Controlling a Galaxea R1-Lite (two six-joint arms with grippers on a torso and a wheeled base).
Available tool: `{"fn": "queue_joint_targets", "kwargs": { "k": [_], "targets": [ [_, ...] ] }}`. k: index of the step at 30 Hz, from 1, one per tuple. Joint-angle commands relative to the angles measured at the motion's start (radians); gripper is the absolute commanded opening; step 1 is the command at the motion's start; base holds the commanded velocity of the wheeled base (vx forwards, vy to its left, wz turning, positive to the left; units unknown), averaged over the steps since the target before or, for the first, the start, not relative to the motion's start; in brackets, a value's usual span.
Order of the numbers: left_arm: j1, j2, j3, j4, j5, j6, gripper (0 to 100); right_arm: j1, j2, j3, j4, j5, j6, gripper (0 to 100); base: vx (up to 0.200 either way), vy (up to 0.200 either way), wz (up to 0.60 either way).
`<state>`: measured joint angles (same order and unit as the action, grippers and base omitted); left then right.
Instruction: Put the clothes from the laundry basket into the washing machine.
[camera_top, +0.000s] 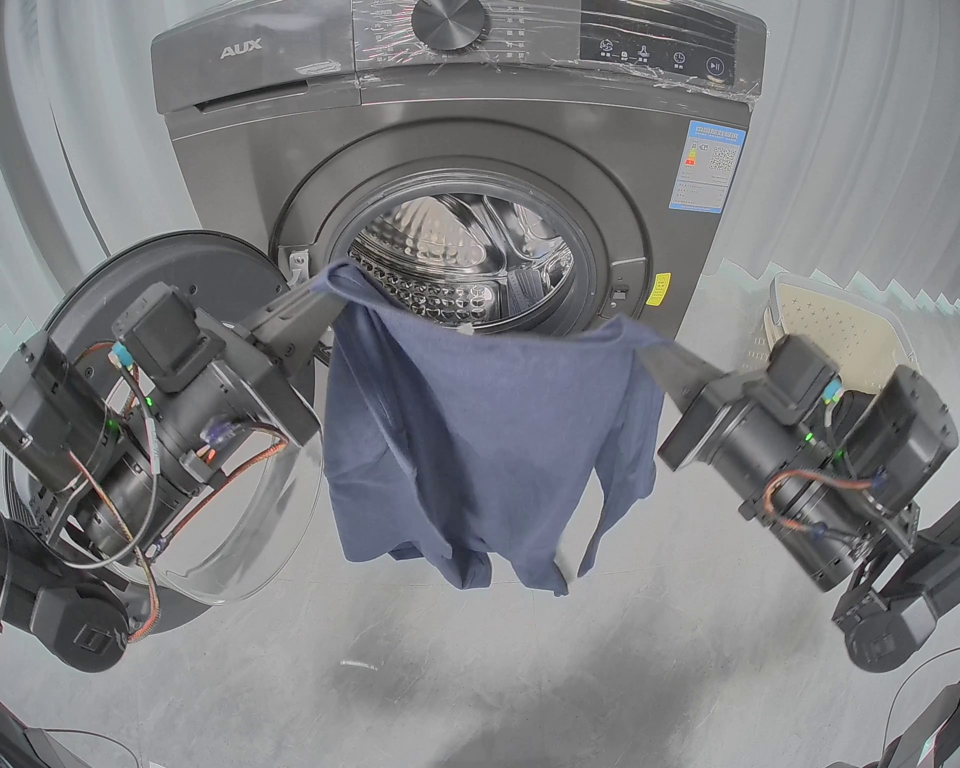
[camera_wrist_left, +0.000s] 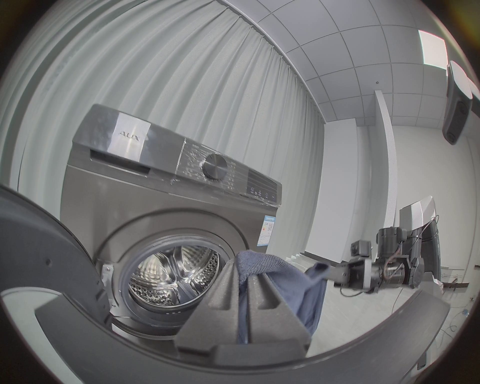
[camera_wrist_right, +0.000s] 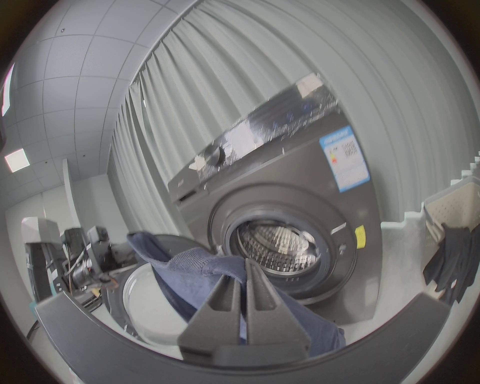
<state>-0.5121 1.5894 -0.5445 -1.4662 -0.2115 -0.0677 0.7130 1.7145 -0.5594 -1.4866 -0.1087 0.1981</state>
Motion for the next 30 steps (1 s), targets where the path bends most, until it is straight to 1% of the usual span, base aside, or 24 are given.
{"fn": "queue_joint_targets", "kwargs": {
  "k": [1,3,4,8,11,15,18,19,20,21,27,29,30],
  "targets": [
    [-0.036,0.077,0.0,-0.029,0.003,-0.003,0,0.109,0.174,0.053,-0.018,0.029,0.004,0,0.0,0.0,0.0],
    [-0.037,0.073,-0.009,-0.031,0.011,-0.004,0,0.148,0.206,0.065,-0.026,0.027,0.006,0,0.0,0.0,0.0],
    [-0.037,0.07,-0.017,-0.031,0.012,-0.004,0,0.166,0.238,0.065,-0.035,0.024,0.009,100,0.0,0.0,0.0],
    [-0.059,0.063,-0.029,-0.033,0.027,-0.004,0,0.187,0.306,0.07,-0.04,0.024,0.014,100,0.0,0.0,0.0],
    [-0.065,0.058,-0.037,-0.036,0.032,-0.004,0,0.187,0.33,0.078,-0.038,0.027,0.012,100,0.0,0.0,0.0],
    [-0.092,0.037,-0.038,-0.036,0.032,-0.004,0,0.177,0.407,0.055,-0.034,0.027,0.004,100,0.0,0.0,0.0],
    [-0.106,0.031,-0.038,-0.036,0.032,-0.004,0,0.171,0.465,0.001,-0.037,0.027,0.003,100,0.0,0.0,0.0],
    [-0.108,0.026,-0.037,-0.036,0.032,-0.004,0,0.166,0.498,-0.033,-0.037,0.029,0.001,100,0.0,0.0,0.0],
    [-0.108,0.026,-0.037,-0.036,0.032,-0.004,0,0.166,0.501,-0.036,-0.037,0.029,0.001,100,0.0,0.0,0.0],
    [-0.108,0.024,-0.038,-0.036,0.03,-0.004,0,0.158,0.533,-0.076,-0.035,0.029,-0.002,100,0.0,0.0,0.0],
    [-0.121,0.009,-0.037,-0.036,0.03,-0.006,0,0.106,0.608,-0.226,-0.026,0.029,-0.017,100,0.0,0.0,0.0],
    [-0.121,0.006,-0.037,-0.036,0.029,-0.006,0,0.089,0.619,-0.264,-0.024,0.03,-0.017,100,0.0,0.0,0.0],
    [-0.121,0.004,-0.037,-0.036,0.029,-0.006,0,0.088,0.619,-0.267,-0.024,0.03,-0.017,100,0.0,0.0,0.0]
  ]
}}
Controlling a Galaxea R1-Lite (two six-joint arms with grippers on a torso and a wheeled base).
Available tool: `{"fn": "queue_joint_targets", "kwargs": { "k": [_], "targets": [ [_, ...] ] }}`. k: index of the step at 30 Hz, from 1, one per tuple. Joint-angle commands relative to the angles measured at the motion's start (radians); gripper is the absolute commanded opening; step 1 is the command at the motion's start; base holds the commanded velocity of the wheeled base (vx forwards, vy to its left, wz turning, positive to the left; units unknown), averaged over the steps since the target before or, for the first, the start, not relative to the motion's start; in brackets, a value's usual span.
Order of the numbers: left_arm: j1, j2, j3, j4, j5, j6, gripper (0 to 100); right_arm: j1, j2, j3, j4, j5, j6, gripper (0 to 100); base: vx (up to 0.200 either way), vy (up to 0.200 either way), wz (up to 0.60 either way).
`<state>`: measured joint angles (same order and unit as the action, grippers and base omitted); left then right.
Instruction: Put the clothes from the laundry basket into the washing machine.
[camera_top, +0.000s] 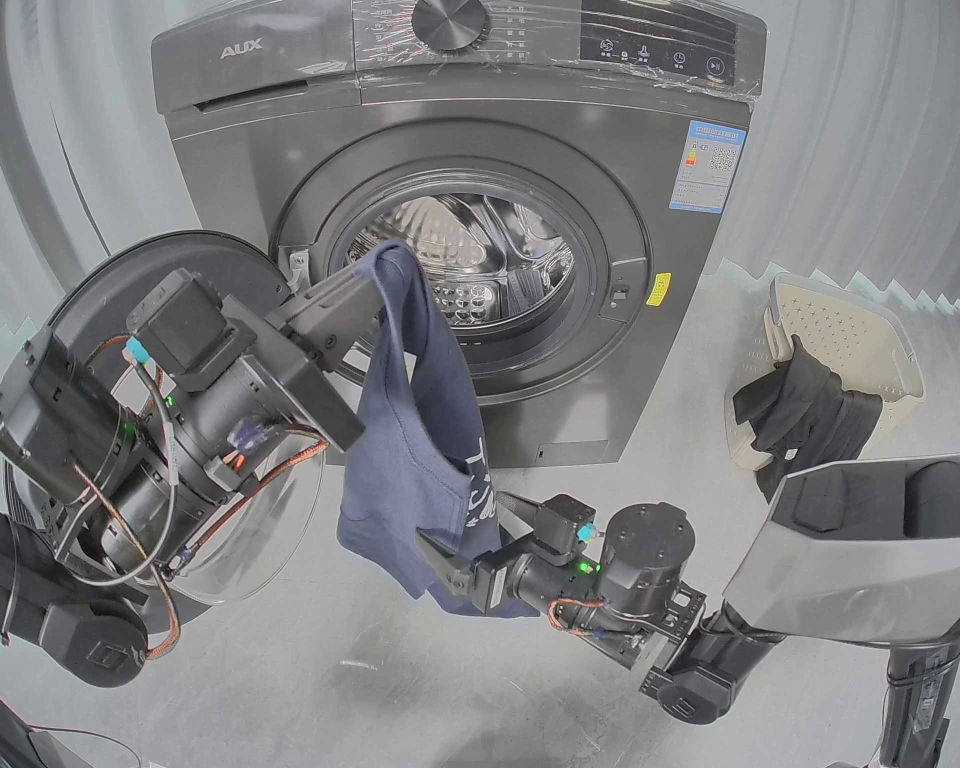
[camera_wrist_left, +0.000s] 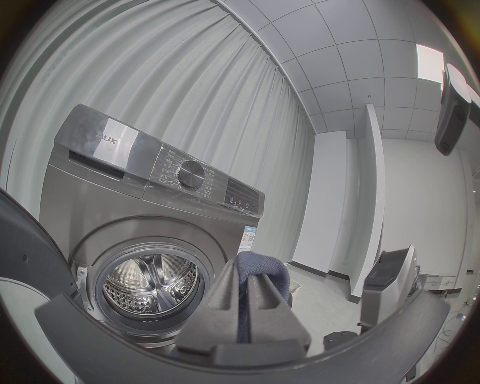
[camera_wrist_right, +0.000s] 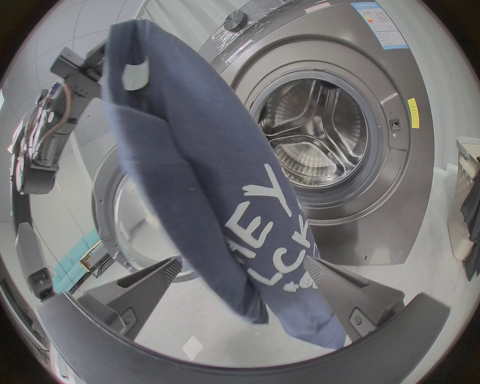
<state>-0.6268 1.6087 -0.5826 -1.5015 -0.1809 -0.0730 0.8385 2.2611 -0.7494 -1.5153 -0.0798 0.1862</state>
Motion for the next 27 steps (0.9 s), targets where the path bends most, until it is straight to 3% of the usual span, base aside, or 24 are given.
{"fn": "queue_joint_targets", "kwargs": {
  "k": [1,9,17,18,22,27],
  "targets": [
    [-0.007,-0.016,0.001,0.001,-0.003,-0.001,0,-0.05,0.074,-0.108,0.012,0.002,-0.007,100,0.0,0.0,0.0],
    [-0.008,-0.032,0.001,0.001,-0.012,-0.001,0,-0.108,0.129,-0.237,0.041,0.002,-0.027,100,0.0,0.0,0.0],
    [-0.007,-0.041,-0.002,0.003,-0.014,-0.005,0,-0.119,0.172,-0.266,0.032,0.005,-0.036,100,0.0,0.0,0.0],
    [-0.007,-0.041,-0.002,0.003,-0.014,-0.007,0,-0.119,0.172,-0.266,0.03,0.005,-0.036,0,0.0,0.0,0.0],
    [0.016,-0.015,0.003,0.01,-0.009,-0.007,0,-0.121,0.135,-0.237,0.023,0.005,-0.033,0,0.0,0.0,0.0],
    [0.084,0.039,0.012,0.006,-0.006,-0.005,0,-0.125,0.037,-0.111,0.01,0.002,-0.027,0,0.0,0.0,0.0]
  ]
}}
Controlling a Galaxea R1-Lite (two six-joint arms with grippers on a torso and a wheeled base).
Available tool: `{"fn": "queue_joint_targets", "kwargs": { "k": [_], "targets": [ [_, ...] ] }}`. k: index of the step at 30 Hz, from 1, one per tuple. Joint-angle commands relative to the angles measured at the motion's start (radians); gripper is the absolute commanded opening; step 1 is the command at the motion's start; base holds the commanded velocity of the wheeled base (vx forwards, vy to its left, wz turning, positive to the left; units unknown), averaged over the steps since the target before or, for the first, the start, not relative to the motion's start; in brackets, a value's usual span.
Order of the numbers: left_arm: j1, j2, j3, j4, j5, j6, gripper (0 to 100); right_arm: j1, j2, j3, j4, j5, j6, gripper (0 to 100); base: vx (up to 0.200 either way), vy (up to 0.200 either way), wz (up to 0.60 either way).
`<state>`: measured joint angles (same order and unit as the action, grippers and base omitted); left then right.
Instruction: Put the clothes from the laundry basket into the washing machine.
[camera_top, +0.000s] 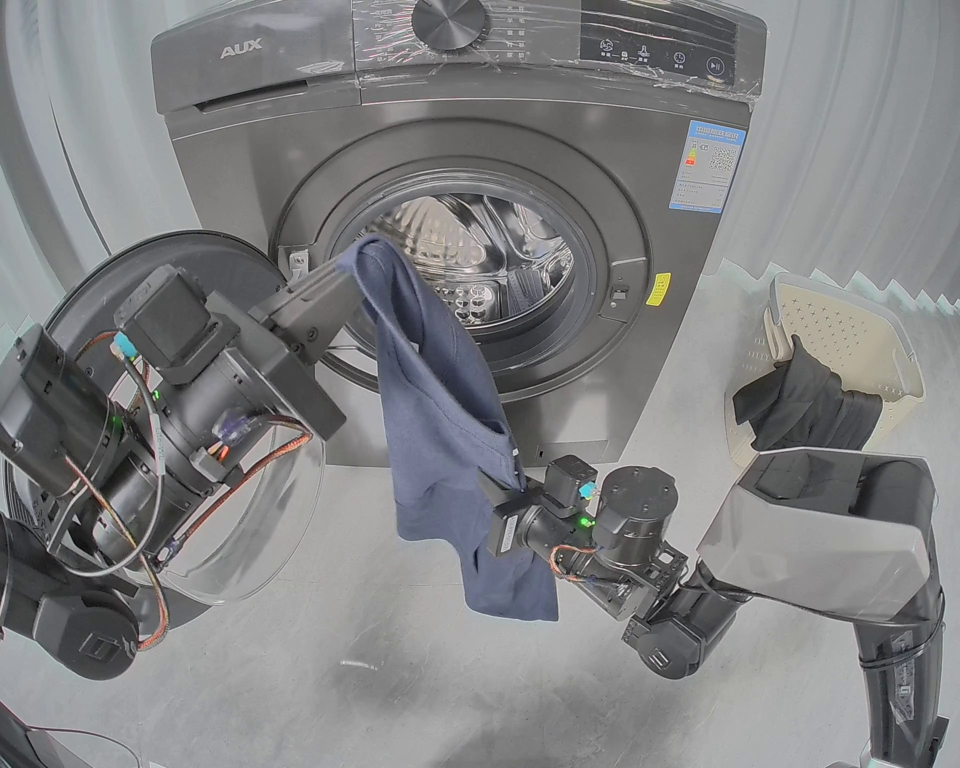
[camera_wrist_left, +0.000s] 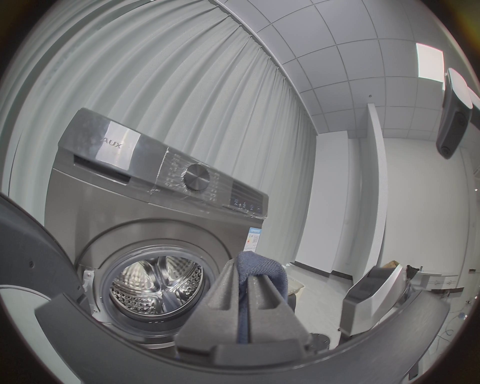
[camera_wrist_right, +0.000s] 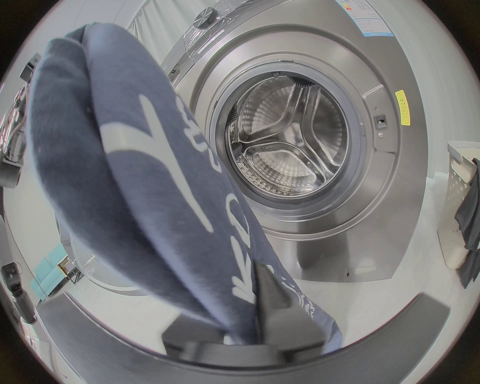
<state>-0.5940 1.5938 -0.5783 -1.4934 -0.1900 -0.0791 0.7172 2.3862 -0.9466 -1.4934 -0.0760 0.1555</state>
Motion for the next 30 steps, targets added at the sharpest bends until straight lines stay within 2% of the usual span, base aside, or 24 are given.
{"fn": "queue_joint_targets", "kwargs": {
  "k": [1,6,10,15,16,22,30],
  "targets": [
    [0.063,0.066,0.011,-0.004,0.001,0.001,0,-0.005,-0.11,0.103,-0.016,-0.004,0.004,0,0.0,0.0,0.0],
    [0.12,0.126,0.061,-0.008,-0.016,0.01,0,-0.047,-0.209,0.108,0.005,-0.007,0.004,0,0.0,0.0,0.0],
    [0.135,0.176,0.118,-0.016,-0.063,0.019,0,-0.059,-0.249,0.101,0.004,-0.01,0.006,0,0.0,0.0,0.0],
    [0.142,0.235,0.169,-0.054,-0.083,0.038,0,-0.058,-0.252,0.074,0.002,-0.03,0.016,0,0.0,0.0,0.0],
    [0.158,0.268,0.183,-0.054,-0.092,0.055,0,-0.05,-0.254,0.046,0.001,-0.045,0.022,0,0.0,0.0,0.0],
    [0.18,0.371,0.209,-0.057,-0.114,0.107,0,-0.033,-0.266,-0.015,0.004,-0.051,0.024,0,0.0,0.0,0.0],
    [0.178,0.442,0.181,-0.057,-0.1,0.11,0,-0.013,-0.291,-0.004,0.004,-0.051,0.029,0,0.0,0.0,0.0]
  ]
}}
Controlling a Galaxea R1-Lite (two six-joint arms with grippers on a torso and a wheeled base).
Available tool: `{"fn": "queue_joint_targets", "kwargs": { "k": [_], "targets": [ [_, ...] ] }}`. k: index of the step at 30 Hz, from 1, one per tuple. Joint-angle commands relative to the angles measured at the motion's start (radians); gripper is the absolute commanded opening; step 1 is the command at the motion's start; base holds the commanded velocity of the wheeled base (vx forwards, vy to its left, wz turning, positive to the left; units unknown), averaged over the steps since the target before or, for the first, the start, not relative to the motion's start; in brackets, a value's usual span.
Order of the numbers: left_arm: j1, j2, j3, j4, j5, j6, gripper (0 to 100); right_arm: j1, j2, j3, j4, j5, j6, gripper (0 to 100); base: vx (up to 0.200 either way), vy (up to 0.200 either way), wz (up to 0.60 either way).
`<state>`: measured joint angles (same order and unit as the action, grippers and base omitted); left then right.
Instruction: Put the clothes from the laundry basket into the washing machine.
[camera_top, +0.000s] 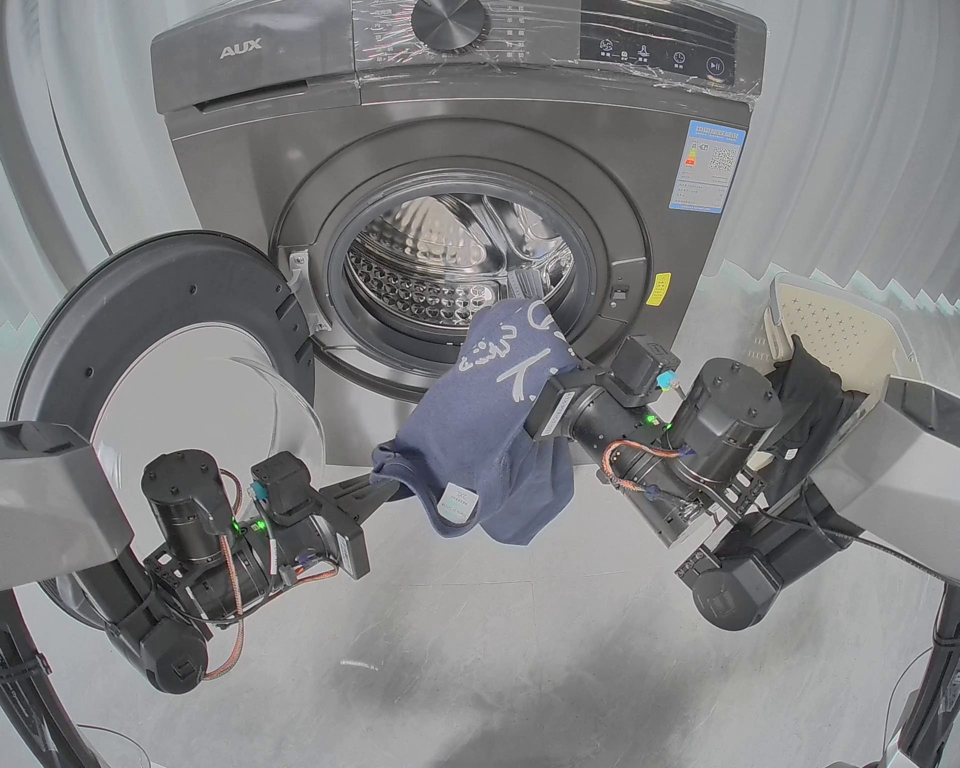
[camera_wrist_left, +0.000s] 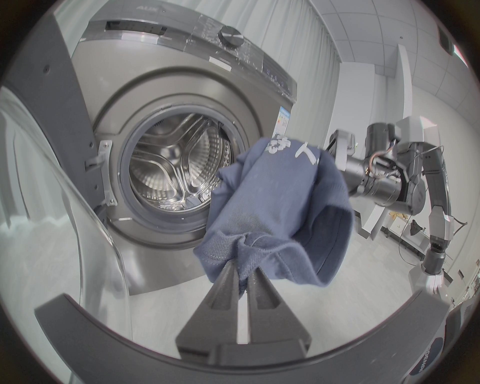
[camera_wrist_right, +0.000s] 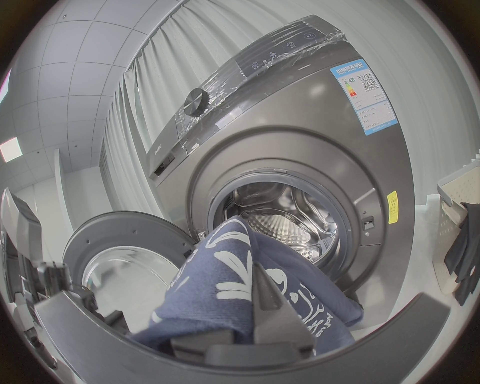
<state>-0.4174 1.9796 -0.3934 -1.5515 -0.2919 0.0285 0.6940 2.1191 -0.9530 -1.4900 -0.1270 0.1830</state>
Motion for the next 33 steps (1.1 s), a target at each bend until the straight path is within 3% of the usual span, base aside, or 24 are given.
{"fn": "queue_joint_targets", "kwargs": {
  "k": [1,6,7,13,19,21,22,33],
  "targets": [
    [0.0,0.056,-0.002,0.001,0.002,0.002,0,0.01,-0.025,0.002,0.001,0.0,0.001,0,0.0,0.0,0.0],
    [0.0,0.056,0.005,0.001,0.0,0.002,0,-0.004,-0.024,0.003,-0.001,0.001,0.0,0,0.0,0.0,0.0],
    [-0.001,0.056,0.007,0.001,0.0,0.001,100,-0.011,-0.024,0.003,0.001,0.0,0.0,0,0.0,0.0,0.0],
    [-0.017,0.042,0.079,-0.001,-0.023,0.014,100,-0.079,-0.022,-0.001,0.002,0.003,-0.005,0,0.0,0.0,0.0],
    [-0.049,0.045,0.183,-0.001,-0.095,0.083,100,-0.096,-0.022,-0.02,0.02,0.003,-0.008,0,0.0,0.0,0.0],
    [-0.05,0.044,0.192,-0.001,-0.104,0.09,100,-0.091,-0.022,-0.021,0.02,0.003,-0.008,0,0.0,0.0,0.0],
    [-0.053,0.039,0.196,-0.001,-0.135,0.102,100,-0.076,-0.016,-0.02,0.022,0.003,-0.008,0,0.0,0.0,0.0],
    [-0.081,-0.021,0.076,-0.002,-0.139,0.079,100,-0.002,0.058,-0.027,0.033,0.001,-0.008,0,0.0,0.0,0.0]
  ]
}}
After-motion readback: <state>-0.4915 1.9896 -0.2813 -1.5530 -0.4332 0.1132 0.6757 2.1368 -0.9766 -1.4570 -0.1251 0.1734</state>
